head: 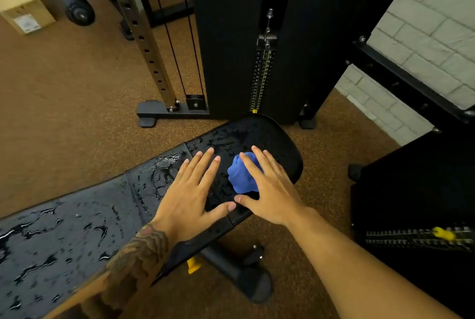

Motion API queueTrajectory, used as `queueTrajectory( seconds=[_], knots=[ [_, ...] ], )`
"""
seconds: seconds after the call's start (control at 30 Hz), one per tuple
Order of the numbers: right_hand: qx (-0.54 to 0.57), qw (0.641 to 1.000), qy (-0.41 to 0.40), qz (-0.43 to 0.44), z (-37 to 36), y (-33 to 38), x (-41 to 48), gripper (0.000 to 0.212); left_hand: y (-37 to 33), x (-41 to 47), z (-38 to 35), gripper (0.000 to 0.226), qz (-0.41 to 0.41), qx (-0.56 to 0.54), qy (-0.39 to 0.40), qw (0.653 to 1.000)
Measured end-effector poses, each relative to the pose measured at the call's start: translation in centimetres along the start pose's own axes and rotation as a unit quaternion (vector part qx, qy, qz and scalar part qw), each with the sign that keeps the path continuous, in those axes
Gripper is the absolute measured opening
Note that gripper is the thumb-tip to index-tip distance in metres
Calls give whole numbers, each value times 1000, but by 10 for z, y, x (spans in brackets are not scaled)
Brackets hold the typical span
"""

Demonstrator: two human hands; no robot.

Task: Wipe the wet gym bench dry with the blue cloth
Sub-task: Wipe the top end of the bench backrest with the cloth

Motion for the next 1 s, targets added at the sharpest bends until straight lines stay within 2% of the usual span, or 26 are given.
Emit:
queueTrajectory(
  seconds=[0.27, 0.57, 0.77, 1.0],
  knots=[
    [-24, 995, -93, 13, -26, 1, 9, 65, 15, 7, -19, 95, 11, 27, -12, 1000],
    [21, 989, -144, -8, -44, 5, 12, 59, 12, -36, -43, 107, 149, 29, -11, 988],
    [17, 985, -169, -10, -41, 7, 13, 42, 27, -66, -72, 107, 162, 60, 40, 984],
    [29, 982, -186, -6, -43, 0, 13, 40, 26, -64, -77, 103, 155, 89, 23, 984]
  ],
)
Point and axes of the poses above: each hand's wrist, its own x-axis towards the middle knuckle, its own z-axis out of the back of the hand, y = z × x, the point moved 5 cm from there along x, towards the middle knuckle, and after that the axes turned 6 degrees about -x, right-handed, at the moved point
